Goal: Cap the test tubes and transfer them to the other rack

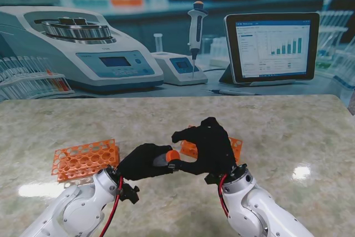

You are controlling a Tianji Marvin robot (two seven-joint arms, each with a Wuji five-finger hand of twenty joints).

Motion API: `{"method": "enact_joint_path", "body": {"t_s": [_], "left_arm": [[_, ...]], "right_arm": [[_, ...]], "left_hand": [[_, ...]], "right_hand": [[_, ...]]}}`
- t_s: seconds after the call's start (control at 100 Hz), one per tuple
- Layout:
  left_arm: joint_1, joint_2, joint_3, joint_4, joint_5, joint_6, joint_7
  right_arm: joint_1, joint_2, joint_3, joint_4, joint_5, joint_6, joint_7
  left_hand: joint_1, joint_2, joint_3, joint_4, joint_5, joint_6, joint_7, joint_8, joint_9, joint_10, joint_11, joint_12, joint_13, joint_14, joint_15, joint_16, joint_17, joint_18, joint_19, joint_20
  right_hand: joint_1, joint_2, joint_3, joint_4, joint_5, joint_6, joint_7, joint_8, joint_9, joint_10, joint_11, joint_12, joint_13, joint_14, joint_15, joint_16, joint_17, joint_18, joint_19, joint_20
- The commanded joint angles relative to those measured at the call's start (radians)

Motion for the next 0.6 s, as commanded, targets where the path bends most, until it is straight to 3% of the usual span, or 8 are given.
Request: {"method": "enact_joint_path", "body": {"t_s": [0.0, 0.23, 0.59], "left_arm": [[0.003, 0.000, 0.002, -0.005, 0.001, -0.002, -0.003], [0.004, 0.000, 0.000, -0.005, 0.000, -0.002, -0.003], [0.005, 0.000, 0.000, -0.006, 0.001, -0.002, -0.004]], "right_arm": [[-0.015, 0.003, -0.002, -0.012, -0.009, -0.004, -0.014], [-0.033, 0.011, 0.008, -0.026, -0.037, -0.018, -0.024], [-0.048, 0.018, 0.015, -0.035, -0.057, -0.046, -0.027]], "left_hand": [[0.030, 0.031, 0.005, -0.006, 0.027, -0.064, 0.083, 0.066, -0.016, -0.038, -0.003, -0.005, -0.004, -0.020, -0.003, -0.009, 0.023, -0.065, 0.112, -0.004], [0.030, 0.031, 0.005, -0.006, 0.027, -0.064, 0.083, 0.066, -0.016, -0.037, -0.003, -0.005, -0.004, -0.020, -0.003, -0.009, 0.023, -0.066, 0.112, -0.004], [0.030, 0.032, 0.005, -0.006, 0.027, -0.063, 0.083, 0.066, -0.015, -0.038, -0.003, -0.004, -0.004, -0.020, -0.003, -0.009, 0.023, -0.066, 0.112, -0.004]], "right_hand": [[0.010, 0.018, 0.025, 0.023, -0.050, 0.020, -0.023, -0.019, -0.033, 0.015, -0.026, -0.013, -0.020, 0.003, -0.031, -0.005, -0.021, 0.007, -0.015, -0.012], [0.097, -0.045, 0.028, 0.024, -0.073, 0.038, -0.038, -0.041, -0.064, 0.017, -0.066, -0.040, -0.032, 0.001, -0.044, -0.006, -0.004, -0.009, 0.012, 0.003], [0.281, -0.107, -0.025, 0.030, -0.049, 0.044, -0.005, -0.039, -0.038, 0.016, -0.037, -0.028, -0.011, -0.009, -0.014, 0.019, 0.007, -0.008, 0.033, 0.022]]}}
